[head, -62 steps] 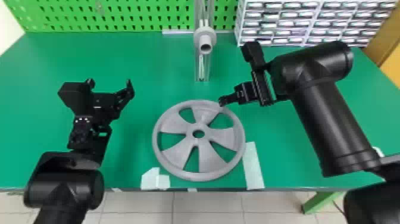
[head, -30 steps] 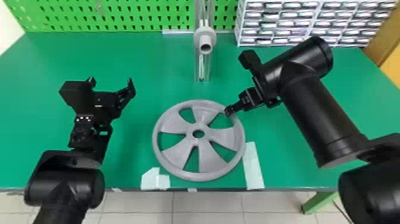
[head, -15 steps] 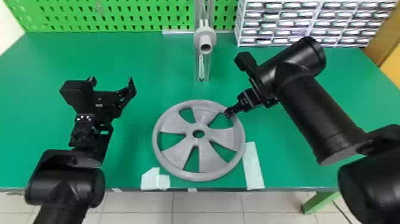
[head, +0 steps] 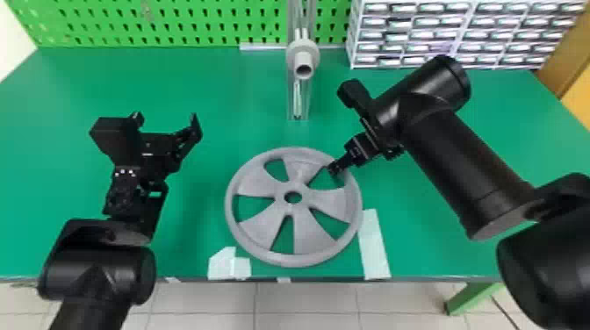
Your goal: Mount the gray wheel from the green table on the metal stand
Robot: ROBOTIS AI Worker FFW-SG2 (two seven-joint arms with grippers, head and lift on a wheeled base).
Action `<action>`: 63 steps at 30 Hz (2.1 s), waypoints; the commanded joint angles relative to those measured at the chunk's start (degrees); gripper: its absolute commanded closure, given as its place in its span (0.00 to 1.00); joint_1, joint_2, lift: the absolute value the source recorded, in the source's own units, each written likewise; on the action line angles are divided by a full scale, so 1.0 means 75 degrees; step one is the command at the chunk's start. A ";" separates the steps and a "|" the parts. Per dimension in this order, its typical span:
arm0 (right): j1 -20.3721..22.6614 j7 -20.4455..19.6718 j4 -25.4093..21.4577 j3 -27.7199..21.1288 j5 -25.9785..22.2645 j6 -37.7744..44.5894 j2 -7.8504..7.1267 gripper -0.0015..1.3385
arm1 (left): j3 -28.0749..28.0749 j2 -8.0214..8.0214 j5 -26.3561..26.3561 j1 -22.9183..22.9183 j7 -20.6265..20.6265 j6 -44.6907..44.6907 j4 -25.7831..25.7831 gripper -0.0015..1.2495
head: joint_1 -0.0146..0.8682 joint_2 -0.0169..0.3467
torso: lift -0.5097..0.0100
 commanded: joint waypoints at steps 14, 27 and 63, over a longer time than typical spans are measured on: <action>-0.0135 -0.0164 0.0374 0.0558 -0.0298 -0.0150 0.0007 0.28 | -0.0033 0.0012 0.0026 -0.0062 0.0000 0.0000 0.0005 0.11 | 1.00 0.19 | 0.80; -0.0146 -0.0164 0.0398 0.0628 -0.0169 -0.0232 0.0007 0.54 | -0.0057 0.0023 0.0049 -0.0074 0.0000 0.0000 0.0005 0.11 | 1.00 0.19 | 0.80; 0.0217 -0.0176 -0.0633 -0.0075 0.0393 -0.0256 0.0007 0.81 | -0.0104 0.0117 0.0119 -0.0039 0.0000 -0.0012 -0.0030 0.12 | 1.00 0.19 | 0.80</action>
